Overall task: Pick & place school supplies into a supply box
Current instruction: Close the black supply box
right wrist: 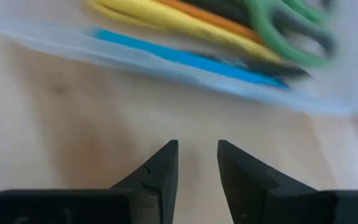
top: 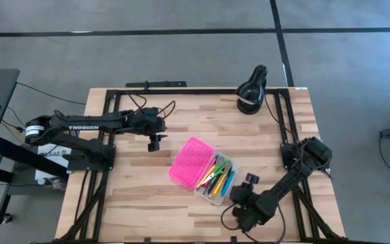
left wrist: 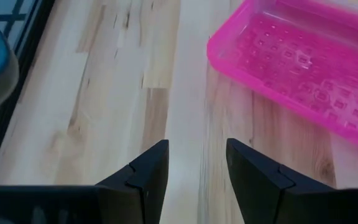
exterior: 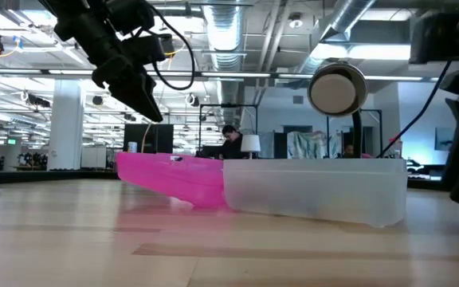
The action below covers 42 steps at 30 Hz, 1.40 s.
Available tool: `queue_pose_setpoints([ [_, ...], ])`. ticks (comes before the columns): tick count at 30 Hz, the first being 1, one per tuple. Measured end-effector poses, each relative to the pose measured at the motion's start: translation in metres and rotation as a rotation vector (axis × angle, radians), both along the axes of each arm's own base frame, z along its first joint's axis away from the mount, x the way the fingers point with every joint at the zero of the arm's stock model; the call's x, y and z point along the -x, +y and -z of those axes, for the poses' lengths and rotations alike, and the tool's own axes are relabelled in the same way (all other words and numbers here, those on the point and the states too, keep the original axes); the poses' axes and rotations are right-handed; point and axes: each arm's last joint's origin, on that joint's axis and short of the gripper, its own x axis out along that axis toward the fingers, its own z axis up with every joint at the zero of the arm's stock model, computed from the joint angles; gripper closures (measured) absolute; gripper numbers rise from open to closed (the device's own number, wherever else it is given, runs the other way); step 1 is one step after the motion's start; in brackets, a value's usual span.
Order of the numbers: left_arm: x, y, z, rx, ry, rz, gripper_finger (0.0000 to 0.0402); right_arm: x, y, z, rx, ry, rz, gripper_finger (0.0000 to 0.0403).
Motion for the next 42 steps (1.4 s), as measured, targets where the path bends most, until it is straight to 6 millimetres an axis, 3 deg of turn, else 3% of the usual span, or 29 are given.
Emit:
queue_pose_setpoints([
  [5, 0.001, -0.002, 0.002, 0.017, 0.018, 0.011, 0.0246, 0.007, -0.017, 0.007, 0.033, 0.003, 0.121, 0.0296],
  [15, 0.000, -0.007, 0.004, 0.034, 0.018, 0.005, 0.0246, -0.009, -0.043, 0.012, 0.079, -0.019, 0.148, 0.0296],
  [29, 0.026, -0.029, 0.070, 0.143, 0.077, 0.003, 0.0246, -0.040, -0.083, 0.012, 0.148, 0.026, 0.099, 0.0296],
  [42, 0.035, -0.069, 0.089, 0.208, 0.075, 0.047, 0.0246, -0.078, -0.130, 0.012, 0.165, 0.026, 0.012, 0.0296],
])
